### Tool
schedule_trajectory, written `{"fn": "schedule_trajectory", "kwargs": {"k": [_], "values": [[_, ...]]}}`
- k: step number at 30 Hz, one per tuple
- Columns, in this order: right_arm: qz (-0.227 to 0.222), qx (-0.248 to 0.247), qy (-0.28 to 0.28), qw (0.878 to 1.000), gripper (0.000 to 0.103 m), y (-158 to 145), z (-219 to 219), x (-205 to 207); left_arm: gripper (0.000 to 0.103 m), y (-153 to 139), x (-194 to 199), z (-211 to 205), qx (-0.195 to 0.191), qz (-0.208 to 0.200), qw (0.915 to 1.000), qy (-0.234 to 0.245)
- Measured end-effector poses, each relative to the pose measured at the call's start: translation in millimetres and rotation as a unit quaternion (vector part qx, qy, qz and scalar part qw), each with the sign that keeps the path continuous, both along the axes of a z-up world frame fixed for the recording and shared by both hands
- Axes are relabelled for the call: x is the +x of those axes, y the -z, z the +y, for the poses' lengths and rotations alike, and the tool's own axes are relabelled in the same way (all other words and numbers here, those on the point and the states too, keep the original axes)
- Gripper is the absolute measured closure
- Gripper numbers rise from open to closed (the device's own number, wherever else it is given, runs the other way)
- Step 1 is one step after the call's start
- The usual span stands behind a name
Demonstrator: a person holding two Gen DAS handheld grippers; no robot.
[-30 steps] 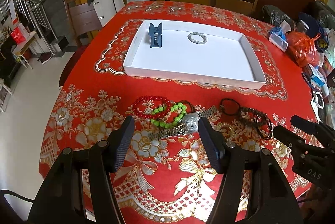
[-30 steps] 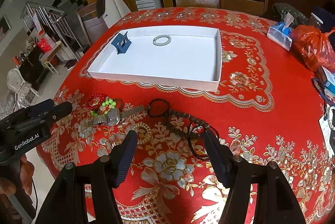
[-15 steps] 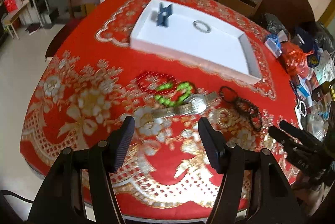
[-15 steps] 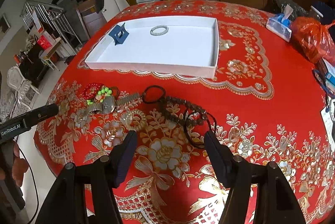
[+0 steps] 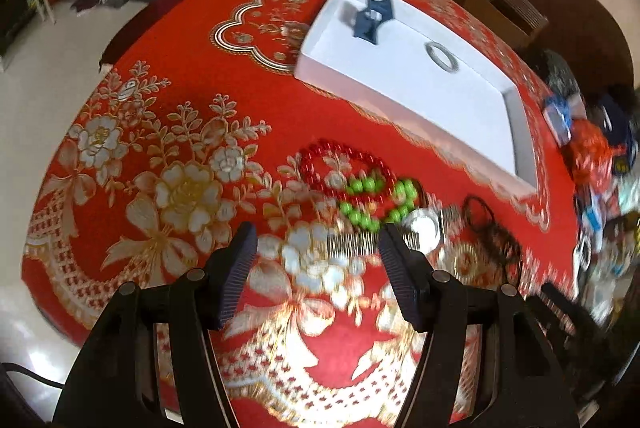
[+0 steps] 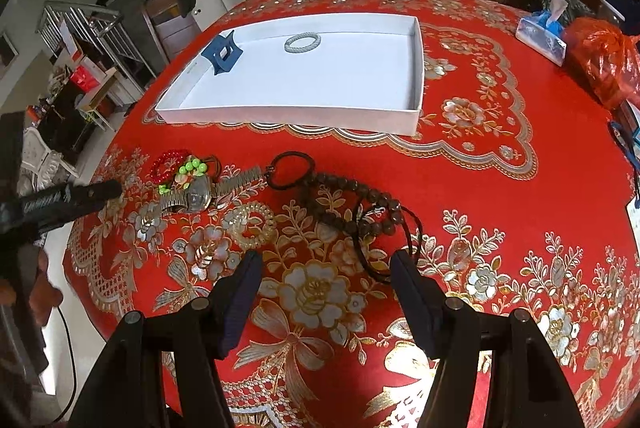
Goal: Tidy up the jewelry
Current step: 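Grasp the red bead bracelet with the left tool while the right tool grasps a black hair tie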
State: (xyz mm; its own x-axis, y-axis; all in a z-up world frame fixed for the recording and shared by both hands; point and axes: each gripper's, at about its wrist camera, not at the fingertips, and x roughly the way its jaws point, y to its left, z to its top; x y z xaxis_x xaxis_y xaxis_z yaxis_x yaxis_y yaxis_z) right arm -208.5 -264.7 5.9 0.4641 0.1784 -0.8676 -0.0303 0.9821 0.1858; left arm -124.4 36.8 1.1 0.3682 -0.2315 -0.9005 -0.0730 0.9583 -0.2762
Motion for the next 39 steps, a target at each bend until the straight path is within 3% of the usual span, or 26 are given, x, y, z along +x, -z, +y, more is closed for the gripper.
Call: {"fn": "schedule_trajectory", "kwargs": {"k": [4,14,16,20,27,28,31,32,35,39], "values": [[0.002,0.003,0.002,1.0,0.039,0.7,-2.8,4.2,0.04,6.9,24.2,4.3,0.023,0.008,0.9996,-0.016],[-0.01,-0.004,-0.007,1.0,0.039,-1.8,3.9,40.1,0.04,25.8,51.5,-14.1,0.113,0.008,0.9933,0.021],[-0.008,-0.003,-0.013,1.0,0.04,0.1,8.0,54.1,0.04,29.1,53.6,-15.1,0.117,0.011,0.9928,0.027],[0.01,-0.007,-0.036,0.999,0.05,10.2,19.4,83.0,0.04,35.2,58.5,-13.9,0.122,0.019,0.9919,0.027],[0.049,-0.04,-0.073,0.995,0.053,33.3,36.0,108.7,0.041,40.3,62.6,-14.3,0.118,0.023,0.9918,0.042],[0.054,-0.047,-0.073,0.995,0.057,37.0,36.8,110.3,0.047,40.2,64.4,-15.9,0.118,0.02,0.9917,0.046],[0.053,-0.055,-0.074,0.994,0.079,44.7,39.4,112.2,0.089,38.3,66.6,-25.5,0.135,0.005,0.9888,0.064],[0.049,-0.057,-0.077,0.994,0.086,45.5,40.9,112.5,0.095,38.0,67.8,-27.3,0.126,0.005,0.9893,0.073],[0.042,-0.063,-0.078,0.994,0.099,46.1,42.3,113.9,0.095,38.0,70.2,-29.4,0.118,0.004,0.9896,0.083],[0.023,-0.025,-0.064,0.997,0.099,31.4,33.3,109.7,0.095,22.7,68.2,-28.0,0.082,-0.006,0.993,0.085]]}}
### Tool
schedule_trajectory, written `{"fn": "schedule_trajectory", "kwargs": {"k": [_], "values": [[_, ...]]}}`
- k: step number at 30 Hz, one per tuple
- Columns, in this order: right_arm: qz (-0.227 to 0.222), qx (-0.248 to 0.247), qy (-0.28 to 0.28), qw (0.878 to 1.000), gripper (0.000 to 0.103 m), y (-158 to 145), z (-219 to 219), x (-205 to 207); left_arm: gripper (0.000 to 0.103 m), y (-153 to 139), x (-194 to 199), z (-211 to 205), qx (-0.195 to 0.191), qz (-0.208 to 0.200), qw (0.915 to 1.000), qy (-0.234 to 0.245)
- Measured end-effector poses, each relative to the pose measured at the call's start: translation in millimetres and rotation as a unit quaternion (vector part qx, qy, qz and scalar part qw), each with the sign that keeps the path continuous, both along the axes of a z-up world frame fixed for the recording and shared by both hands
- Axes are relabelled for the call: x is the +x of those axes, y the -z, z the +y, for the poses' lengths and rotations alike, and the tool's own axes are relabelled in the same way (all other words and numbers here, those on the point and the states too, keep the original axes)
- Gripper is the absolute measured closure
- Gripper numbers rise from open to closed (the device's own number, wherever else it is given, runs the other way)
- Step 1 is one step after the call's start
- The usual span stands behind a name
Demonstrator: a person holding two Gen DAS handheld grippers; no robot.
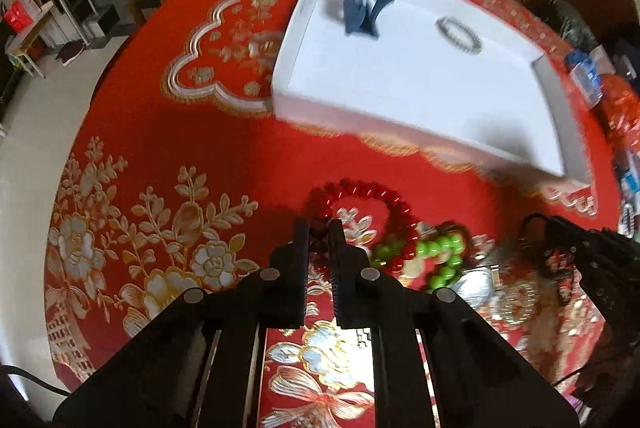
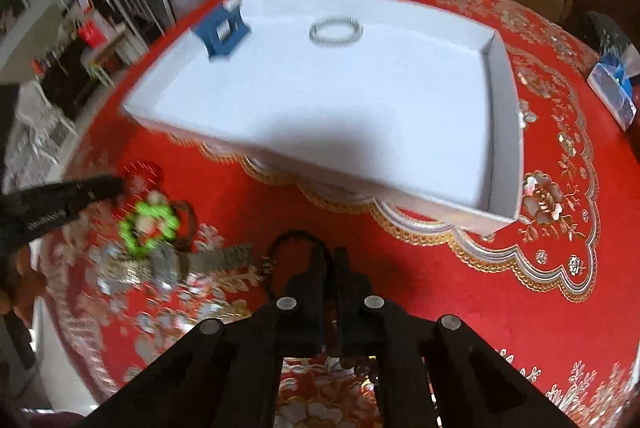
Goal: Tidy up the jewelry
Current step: 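Grasp the red bead bracelet with the left tool while the right tool grasps a black hair tie, then carry the red bracelet into the tray and release it while the right tool drops the hair tie beside it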
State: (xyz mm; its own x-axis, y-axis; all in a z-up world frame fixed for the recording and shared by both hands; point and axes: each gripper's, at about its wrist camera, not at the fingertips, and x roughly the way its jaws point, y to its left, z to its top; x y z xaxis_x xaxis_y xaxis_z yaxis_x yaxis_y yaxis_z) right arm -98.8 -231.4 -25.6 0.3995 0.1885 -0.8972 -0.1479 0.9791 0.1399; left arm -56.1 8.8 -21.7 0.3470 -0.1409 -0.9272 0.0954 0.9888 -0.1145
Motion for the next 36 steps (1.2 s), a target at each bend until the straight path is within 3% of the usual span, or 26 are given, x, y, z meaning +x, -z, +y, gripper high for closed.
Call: {"fn": "schedule_trajectory", "kwargs": {"k": [6,17,27,36], "values": [[-0.033,0.052,0.022,0.998,0.1,-32.7,-16.7,-7.7,0.095,-40.8,-2.8,-5.3,-0.017,-0.036,0.999,0.021],[-0.074,0.083,0.038,0.993,0.1,-76.7,-34.1,-9.0,0.095,-98.3,4.1,-15.7,-0.035,-0.078,0.9952,0.049],[-0.076,0.1,0.048,0.991,0.1,-87.8,-47.3,24.9,0.095,-107.0,33.1,-46.3,-0.033,-0.084,0.993,0.075],[-0.062,0.107,0.058,0.991,0.1,-80.6,-54.8,66.5,0.095,-88.1,78.5,-79.8,-0.031,-0.062,0.9922,0.104]]}}
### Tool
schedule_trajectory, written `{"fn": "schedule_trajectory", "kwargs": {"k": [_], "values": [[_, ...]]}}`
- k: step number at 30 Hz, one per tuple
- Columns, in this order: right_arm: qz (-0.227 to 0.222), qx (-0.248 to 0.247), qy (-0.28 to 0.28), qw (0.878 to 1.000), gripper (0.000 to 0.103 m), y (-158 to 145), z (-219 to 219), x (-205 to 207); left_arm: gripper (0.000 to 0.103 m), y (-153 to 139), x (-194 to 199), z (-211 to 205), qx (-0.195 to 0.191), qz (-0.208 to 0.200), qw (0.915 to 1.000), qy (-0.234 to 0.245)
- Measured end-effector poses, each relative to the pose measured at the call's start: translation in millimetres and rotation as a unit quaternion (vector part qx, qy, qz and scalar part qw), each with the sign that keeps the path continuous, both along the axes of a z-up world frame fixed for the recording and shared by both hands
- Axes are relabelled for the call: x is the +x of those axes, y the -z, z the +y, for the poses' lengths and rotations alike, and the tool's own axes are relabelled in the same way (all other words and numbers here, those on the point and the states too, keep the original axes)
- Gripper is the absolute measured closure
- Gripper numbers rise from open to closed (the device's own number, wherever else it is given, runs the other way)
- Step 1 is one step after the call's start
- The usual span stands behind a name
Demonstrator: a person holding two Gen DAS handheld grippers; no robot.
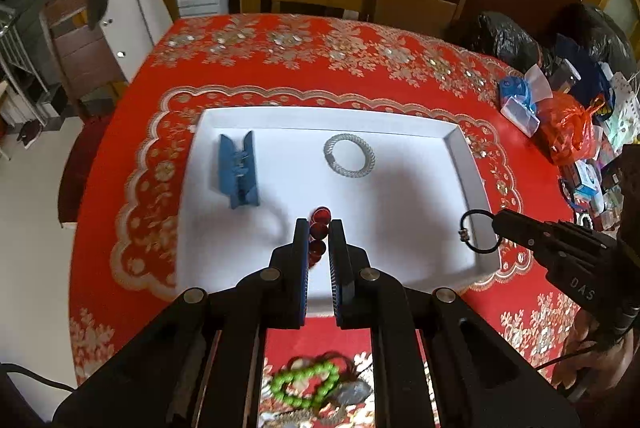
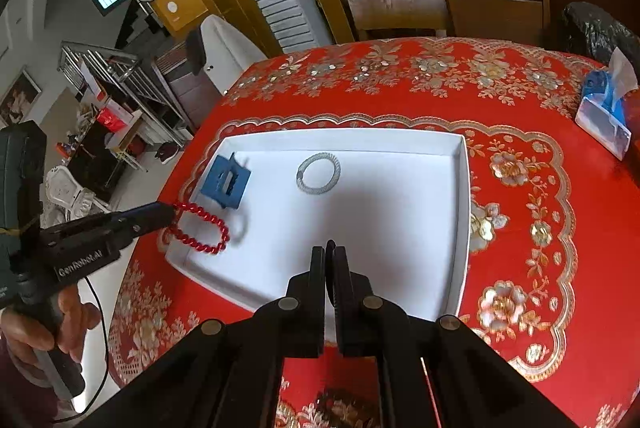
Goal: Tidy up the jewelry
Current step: 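Carry the red bracelet into the tray and release it while the right tool drops the hair tie beside it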
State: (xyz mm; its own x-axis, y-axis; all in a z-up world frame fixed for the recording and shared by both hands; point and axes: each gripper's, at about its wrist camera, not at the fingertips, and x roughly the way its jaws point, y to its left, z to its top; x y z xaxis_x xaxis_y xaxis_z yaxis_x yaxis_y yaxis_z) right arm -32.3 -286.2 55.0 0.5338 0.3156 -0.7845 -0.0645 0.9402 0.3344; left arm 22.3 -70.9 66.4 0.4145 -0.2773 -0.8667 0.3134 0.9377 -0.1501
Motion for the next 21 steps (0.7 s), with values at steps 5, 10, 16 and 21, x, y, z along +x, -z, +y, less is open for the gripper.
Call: {"fn": "schedule_trajectory", "kwargs": {"k": [5,10,16,21], "values": [[0.019,0.006,0.006,1.0,0.1,14.7,2.2,28.4,0.095,13.8,23.0,-16.1,-0.001,0.016,0.9998,0.013],[0.041,0.026,0.005,0.999,0.1,35.3,6.5,64.2,0.095,30.2,49.0,-22.0,0.007,0.028,0.9995,0.015],[0.055,0.006,0.016,0.998,0.1,60.4,2.2,114.0,0.095,61.9,75.2,-11.7,0.048,0.05,0.9975,-0.014],[0.069,-0.014,0.058,0.996,0.1,81.8,-16.6,145.1,0.095,77.5,79.3,-7.9,0.061,0.056,0.9965,-0.015]]}}
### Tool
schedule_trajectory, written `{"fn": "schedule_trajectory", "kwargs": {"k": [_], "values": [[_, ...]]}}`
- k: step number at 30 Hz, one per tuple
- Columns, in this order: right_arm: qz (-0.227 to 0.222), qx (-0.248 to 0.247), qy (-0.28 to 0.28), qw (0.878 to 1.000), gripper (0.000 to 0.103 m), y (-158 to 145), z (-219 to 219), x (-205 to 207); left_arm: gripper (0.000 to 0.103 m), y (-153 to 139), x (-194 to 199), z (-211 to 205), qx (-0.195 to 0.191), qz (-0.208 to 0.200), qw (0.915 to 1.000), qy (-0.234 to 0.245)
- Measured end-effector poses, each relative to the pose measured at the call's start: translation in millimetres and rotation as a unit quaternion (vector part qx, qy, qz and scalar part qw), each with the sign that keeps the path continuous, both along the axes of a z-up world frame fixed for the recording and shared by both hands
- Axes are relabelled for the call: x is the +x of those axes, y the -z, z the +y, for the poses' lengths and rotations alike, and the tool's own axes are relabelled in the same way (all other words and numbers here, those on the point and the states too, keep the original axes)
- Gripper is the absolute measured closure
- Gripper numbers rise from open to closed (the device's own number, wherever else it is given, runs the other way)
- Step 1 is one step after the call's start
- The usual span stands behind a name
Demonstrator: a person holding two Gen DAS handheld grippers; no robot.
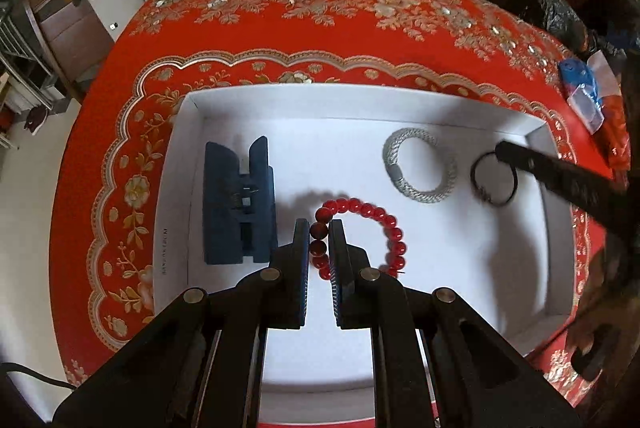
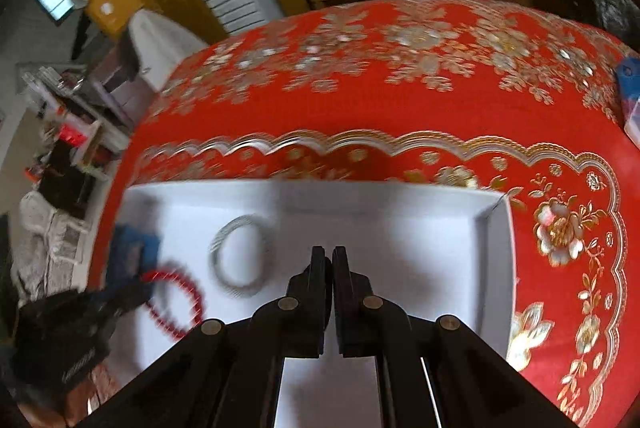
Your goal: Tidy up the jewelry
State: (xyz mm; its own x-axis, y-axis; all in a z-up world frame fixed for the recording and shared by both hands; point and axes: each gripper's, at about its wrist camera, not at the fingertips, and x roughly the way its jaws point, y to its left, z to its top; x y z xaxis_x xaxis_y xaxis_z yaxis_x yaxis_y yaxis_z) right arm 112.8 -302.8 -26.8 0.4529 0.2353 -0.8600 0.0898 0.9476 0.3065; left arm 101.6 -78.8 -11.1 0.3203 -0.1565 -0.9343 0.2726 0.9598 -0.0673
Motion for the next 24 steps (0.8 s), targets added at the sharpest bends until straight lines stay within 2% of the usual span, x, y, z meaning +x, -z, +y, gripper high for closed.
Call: {"fn": "schedule_trajectory", "kwargs": {"k": [6,8,10,11,12,13,14,17,22,24], "values": [[-0.009,-0.014,0.023,1.0,0.1,12.0,-3.2,13.6,0.095,4.9,0.6,-5.7,0.016,-0.013,0.9998,0.005],[-0.013,-0.026,0.023,0.999,0.096,11.6,-1.0,14.7,0.095,4.2,0.9,-6.7,0.017,-0.018,0.9997,0.001],[-0.016,-0.036,0.025,0.999,0.078,9.5,-0.6,12.8,0.091,3.1,0.5,-7.8,0.02,-0.024,0.9995,-0.001],[-0.019,-0.036,0.027,0.999,0.059,8.1,-0.2,10.4,0.084,3.0,1.0,-8.5,0.02,-0.023,0.9995,-0.002],[-0.025,-0.034,0.031,0.999,0.053,5.5,-1.3,6.7,0.078,3.2,1.0,-8.5,0.019,-0.02,0.9996,-0.004],[-0.031,-0.031,0.036,0.998,0.053,2.1,-2.1,1.2,0.068,3.0,1.4,-8.7,0.016,-0.018,0.9997,-0.005],[-0.035,-0.028,0.038,0.998,0.053,-1.3,-3.0,-3.3,0.062,2.2,1.4,-8.3,0.012,-0.018,0.9997,-0.007],[-0.036,-0.024,0.037,0.998,0.053,-9.4,-2.4,-16.9,0.058,-2.3,-2.0,-5.2,0.008,-0.021,0.9996,-0.018],[-0.045,-0.027,0.035,0.998,0.05,-27.2,1.0,-50.4,0.056,-15.6,-14.6,1.9,0.005,-0.027,0.9992,-0.03],[-0.051,-0.024,0.038,0.998,0.041,-33.5,1.5,-64.8,0.056,-21.2,-21.9,4.2,0.004,-0.034,0.9989,-0.031]]}}
